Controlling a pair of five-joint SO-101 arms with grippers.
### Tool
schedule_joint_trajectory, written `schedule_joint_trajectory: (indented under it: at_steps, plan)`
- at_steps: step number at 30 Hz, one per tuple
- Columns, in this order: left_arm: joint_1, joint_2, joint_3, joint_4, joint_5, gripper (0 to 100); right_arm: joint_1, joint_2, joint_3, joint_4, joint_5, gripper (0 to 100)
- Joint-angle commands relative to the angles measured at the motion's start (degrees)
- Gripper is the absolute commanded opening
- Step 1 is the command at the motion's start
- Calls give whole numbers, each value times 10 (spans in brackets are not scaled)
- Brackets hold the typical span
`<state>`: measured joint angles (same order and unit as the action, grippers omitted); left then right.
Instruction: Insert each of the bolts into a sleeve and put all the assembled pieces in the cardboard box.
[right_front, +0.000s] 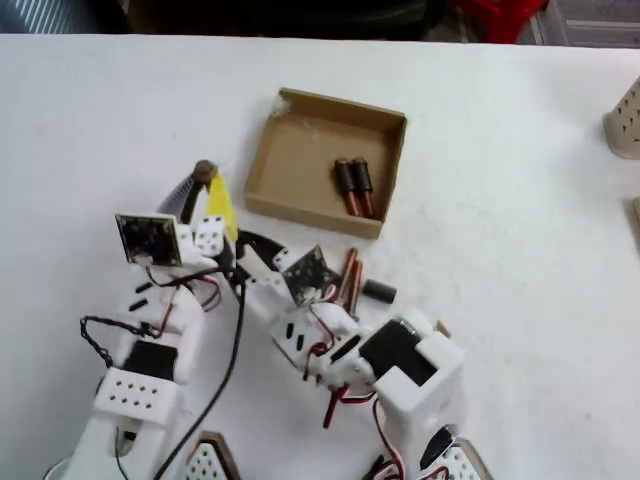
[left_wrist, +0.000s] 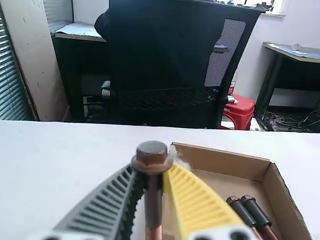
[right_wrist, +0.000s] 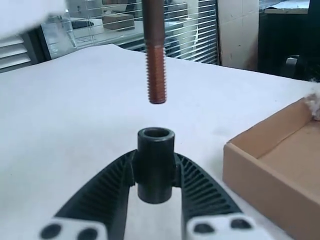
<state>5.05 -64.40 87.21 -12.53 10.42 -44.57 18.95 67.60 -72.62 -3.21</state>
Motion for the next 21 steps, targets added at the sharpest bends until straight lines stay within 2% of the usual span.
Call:
schedule_joint_trajectory:
  at_steps: [1,4,11,21]
  plan:
    - [11,-15,-28,-16,4,22,0,-5,-23,-14,7,16]
    - [11,-15,-28,-14,6,22,0,-5,-23,-14,7,16]
    - [36,-15,-41,55,5,22,0,-5,-21,-14,7,16]
    - [39,-15,-37,58,5,22,0,-5,-21,-15,7,16]
